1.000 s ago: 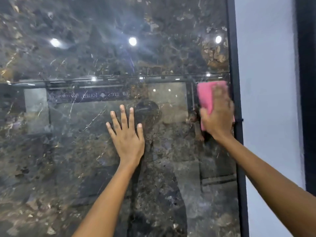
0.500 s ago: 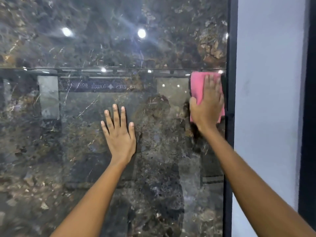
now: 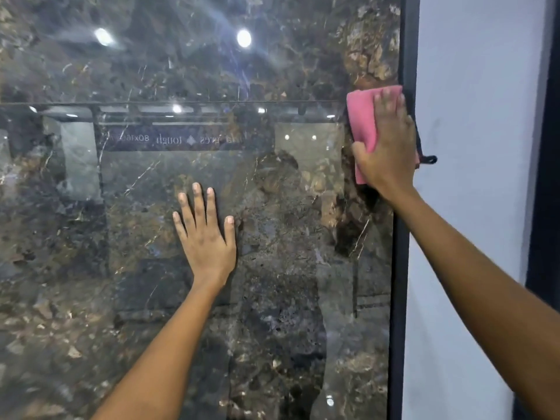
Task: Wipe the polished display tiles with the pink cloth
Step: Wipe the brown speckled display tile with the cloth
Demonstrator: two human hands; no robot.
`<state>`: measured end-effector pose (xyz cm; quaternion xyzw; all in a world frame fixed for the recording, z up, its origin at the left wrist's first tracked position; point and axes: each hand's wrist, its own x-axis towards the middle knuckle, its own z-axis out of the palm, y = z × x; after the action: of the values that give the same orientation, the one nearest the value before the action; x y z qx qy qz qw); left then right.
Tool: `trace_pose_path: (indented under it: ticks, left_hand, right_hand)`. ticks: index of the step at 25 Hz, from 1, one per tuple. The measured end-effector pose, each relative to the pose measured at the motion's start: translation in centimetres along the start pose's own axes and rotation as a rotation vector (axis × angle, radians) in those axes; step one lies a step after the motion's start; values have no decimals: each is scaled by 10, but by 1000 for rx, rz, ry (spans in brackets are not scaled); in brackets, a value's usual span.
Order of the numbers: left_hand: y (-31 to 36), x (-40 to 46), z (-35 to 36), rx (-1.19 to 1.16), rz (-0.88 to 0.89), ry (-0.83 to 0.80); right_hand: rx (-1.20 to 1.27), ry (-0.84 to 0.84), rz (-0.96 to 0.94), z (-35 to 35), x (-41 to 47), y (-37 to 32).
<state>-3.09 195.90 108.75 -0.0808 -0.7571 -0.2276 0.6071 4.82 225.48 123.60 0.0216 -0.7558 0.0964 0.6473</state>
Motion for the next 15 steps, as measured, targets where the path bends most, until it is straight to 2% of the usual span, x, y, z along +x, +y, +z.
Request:
trace_pose_path:
  ticks: [2, 4, 5, 7, 8, 9, 10, 11, 14, 15]
  left_hand:
    - [1, 0, -1, -4, -1, 2]
    - [1, -2, -2, 0, -3, -3]
    - [1, -2, -3, 5, -4, -10]
    - [2, -2, -5, 14, -8, -28]
    - [3, -2, -6, 9, -4, -35]
    - [3, -3, -8, -14, 9, -38]
    - [1, -5, -10, -55, 27, -35]
    - [-6, -7, -13, -96, 40, -23]
    - [-42, -24, -20, -100, -33, 59]
    - [-55, -30, -22, -82, -78, 67]
  right_hand:
    - [0, 71, 62, 20, -68, 0]
    - [-8, 9, 94, 36, -168, -10]
    - [-44, -97, -27, 43, -221, -13]
    - [-166, -326, -553, 47, -294, -14]
    - [-200, -411, -786, 44, -300, -10]
    - [-213, -423, -907, 42, -282, -4]
    - [-230, -345, -905, 40, -250, -2]
    - [-220, -243, -758, 36, -209, -4]
    - [-20, -55, 8, 11, -80, -18]
    - [39, -18, 123, 9, -62, -29]
